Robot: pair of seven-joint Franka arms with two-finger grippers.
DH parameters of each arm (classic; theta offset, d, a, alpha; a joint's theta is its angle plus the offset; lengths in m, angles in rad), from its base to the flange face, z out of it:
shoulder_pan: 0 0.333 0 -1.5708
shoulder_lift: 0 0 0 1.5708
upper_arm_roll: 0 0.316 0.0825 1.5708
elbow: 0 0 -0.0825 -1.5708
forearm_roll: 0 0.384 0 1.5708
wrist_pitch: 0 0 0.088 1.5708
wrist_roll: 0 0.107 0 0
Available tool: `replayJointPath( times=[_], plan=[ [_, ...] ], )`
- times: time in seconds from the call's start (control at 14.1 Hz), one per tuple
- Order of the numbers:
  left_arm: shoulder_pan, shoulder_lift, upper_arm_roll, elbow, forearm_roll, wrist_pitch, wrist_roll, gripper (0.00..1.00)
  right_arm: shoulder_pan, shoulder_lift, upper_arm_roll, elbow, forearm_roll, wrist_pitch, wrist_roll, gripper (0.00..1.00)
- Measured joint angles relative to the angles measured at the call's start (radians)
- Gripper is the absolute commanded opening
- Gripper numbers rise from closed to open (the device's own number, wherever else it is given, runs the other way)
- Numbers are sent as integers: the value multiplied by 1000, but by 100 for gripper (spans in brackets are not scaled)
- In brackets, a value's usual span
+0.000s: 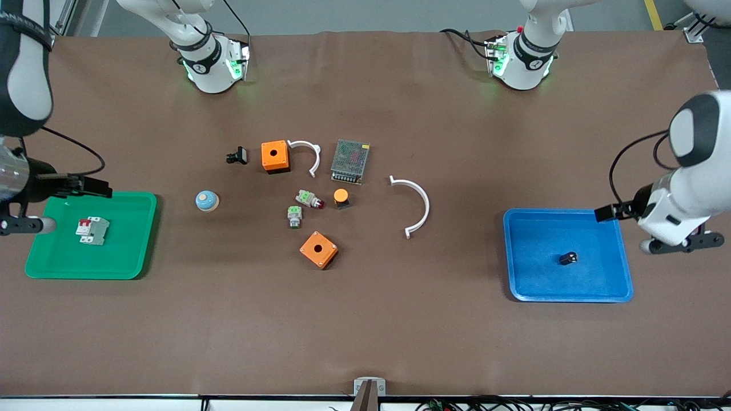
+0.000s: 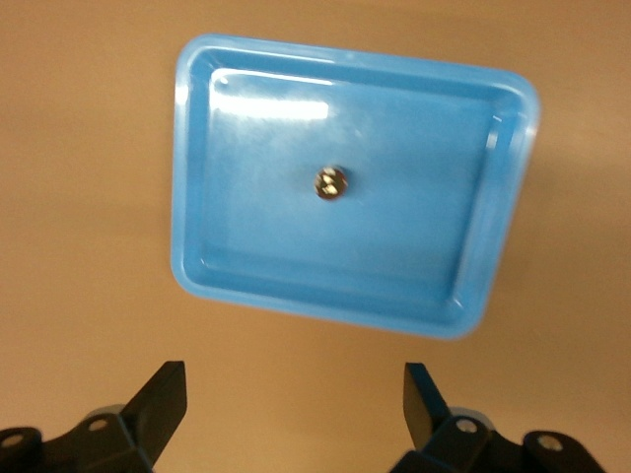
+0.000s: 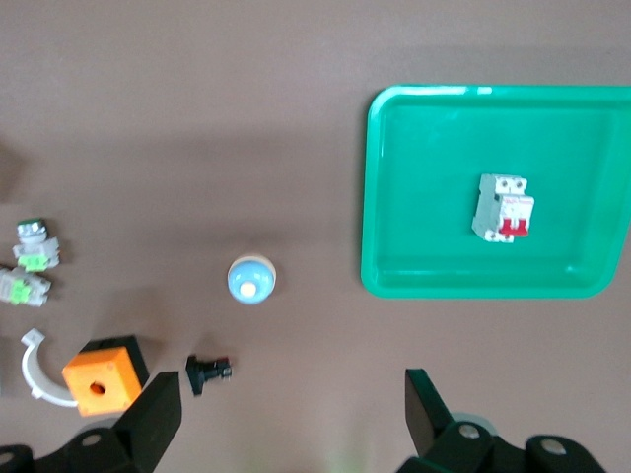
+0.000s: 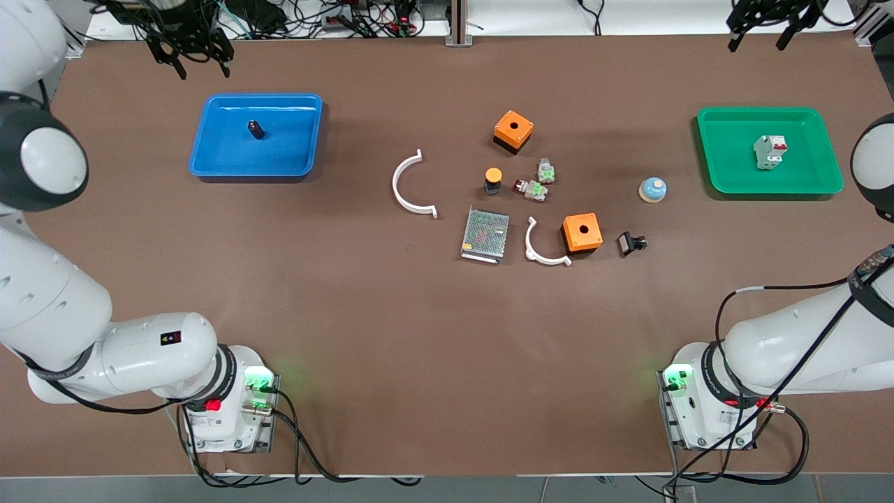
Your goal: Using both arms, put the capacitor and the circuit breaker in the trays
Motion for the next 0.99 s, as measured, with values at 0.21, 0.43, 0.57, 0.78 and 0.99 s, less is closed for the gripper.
replayJointPath(
  times=[0.21,0.43,0.57,0.78,0.99],
  plan=[
    [2,-106,0,-5,-41,-74,32,99,0,-5,-1,60,0,-52,0,100],
    [8,-181,5,-7,-104,-102,37,99,0,-5,-1,95,0,-71,0,100],
    [26,-205,7,-4,-122,-111,43,99,0,-5,0,131,0,-89,0,100],
    [41,-211,8,56,-127,-179,77,99,0,-5,-1,165,0,-99,0,100],
    [39,-213,3,127,-127,-210,78,99,0,-5,-2,170,0,-118,0,100]
  ],
)
